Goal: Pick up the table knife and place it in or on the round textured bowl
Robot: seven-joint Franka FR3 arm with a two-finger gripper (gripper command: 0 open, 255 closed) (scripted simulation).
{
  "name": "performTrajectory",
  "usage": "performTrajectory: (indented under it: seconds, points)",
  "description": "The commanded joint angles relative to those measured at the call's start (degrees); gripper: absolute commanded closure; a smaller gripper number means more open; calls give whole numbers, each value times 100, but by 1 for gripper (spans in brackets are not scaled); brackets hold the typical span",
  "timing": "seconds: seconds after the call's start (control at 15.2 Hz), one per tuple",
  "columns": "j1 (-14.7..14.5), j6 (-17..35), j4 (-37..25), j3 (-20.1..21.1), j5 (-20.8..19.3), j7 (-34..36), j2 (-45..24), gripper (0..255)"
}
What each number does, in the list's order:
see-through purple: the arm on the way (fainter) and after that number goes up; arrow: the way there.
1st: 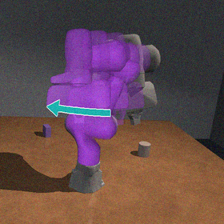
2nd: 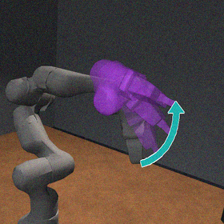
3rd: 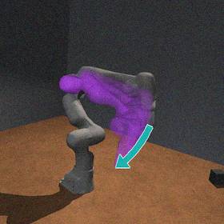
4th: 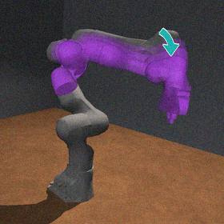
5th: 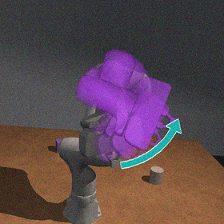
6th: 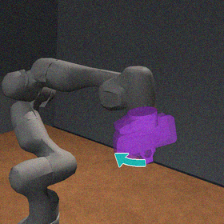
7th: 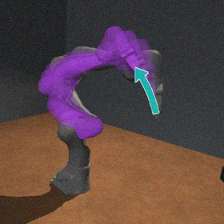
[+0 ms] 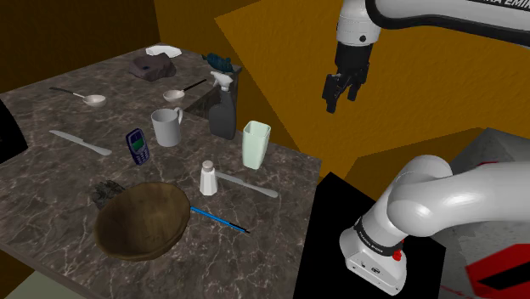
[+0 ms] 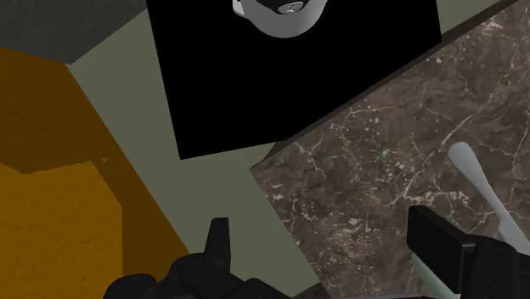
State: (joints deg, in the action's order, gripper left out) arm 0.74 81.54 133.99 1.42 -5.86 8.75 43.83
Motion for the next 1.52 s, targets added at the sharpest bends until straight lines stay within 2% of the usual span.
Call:
performTrajectory:
  seconds: [0.0, 0.73, 1.45]
  points:
    - [0, 0, 0, 0, 0, 0, 0, 0]
    - [-621, 1600, 348, 433, 602, -124, -1403, 0]
    - [-1199, 2978, 23, 957, 1031, -328, -3192, 0]
